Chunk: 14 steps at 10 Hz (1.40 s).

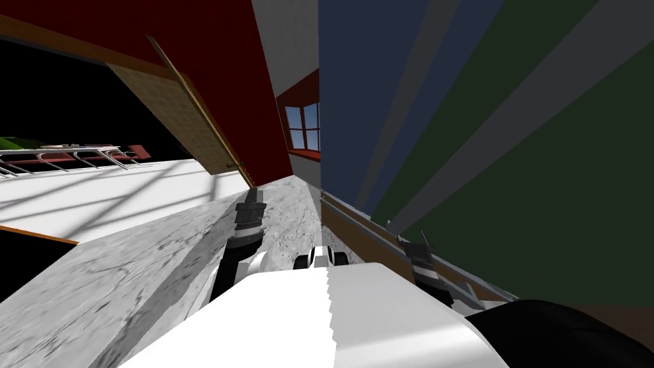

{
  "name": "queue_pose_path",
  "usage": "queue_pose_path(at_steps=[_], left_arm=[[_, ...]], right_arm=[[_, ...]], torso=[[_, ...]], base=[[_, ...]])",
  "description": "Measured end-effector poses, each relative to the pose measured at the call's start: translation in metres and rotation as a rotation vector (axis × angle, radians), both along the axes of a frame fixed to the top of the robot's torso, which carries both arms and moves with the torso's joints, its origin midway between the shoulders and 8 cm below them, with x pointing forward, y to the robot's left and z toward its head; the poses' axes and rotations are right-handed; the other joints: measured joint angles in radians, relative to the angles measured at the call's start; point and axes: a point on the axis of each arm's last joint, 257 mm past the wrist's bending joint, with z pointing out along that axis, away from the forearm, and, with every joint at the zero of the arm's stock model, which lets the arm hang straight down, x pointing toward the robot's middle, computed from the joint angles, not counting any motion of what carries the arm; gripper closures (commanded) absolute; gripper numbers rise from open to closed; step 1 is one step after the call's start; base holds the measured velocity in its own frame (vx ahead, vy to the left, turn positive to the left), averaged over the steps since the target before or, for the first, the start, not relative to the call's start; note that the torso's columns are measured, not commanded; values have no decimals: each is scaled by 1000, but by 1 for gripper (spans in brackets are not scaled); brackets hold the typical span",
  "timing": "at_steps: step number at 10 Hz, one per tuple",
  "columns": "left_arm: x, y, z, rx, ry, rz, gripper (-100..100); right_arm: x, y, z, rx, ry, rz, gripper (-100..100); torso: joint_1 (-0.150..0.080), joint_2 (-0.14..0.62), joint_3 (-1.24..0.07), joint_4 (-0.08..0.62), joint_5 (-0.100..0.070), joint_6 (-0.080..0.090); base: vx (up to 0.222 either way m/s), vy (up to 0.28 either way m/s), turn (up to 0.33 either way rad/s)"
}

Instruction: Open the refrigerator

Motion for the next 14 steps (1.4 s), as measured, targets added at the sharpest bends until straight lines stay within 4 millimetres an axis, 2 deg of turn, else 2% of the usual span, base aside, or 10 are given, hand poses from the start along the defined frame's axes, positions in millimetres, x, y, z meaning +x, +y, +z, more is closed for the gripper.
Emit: queue_pose_path(at_steps=[1, 4, 12, 14], left_arm=[[0, 0, 0, 0, 0, 0, 0], [0, 0, 0, 0, 0, 0, 0], [0, 0, 0, 0, 0, 0, 0], [0, 0, 0, 0, 0, 0, 0]], right_arm=[[2, 8, 1, 2, 2, 14, -100], [23, 54, 0, 9, 7, 124, -100], [53, 164, 9, 23, 17, 388, -100], [53, 174, 12, 24, 16, 410, -100]], torso=[[2, 5, 2, 2, 2, 1], [2, 5, 2, 3, 4, 4], [10, 13, 4, 11, 11, 3], [18, 16, 7, 11, 11, -3]], base=[[82, -62, -344], [106, -37, -352], [119, -22, -351], [11, 10, -47]])
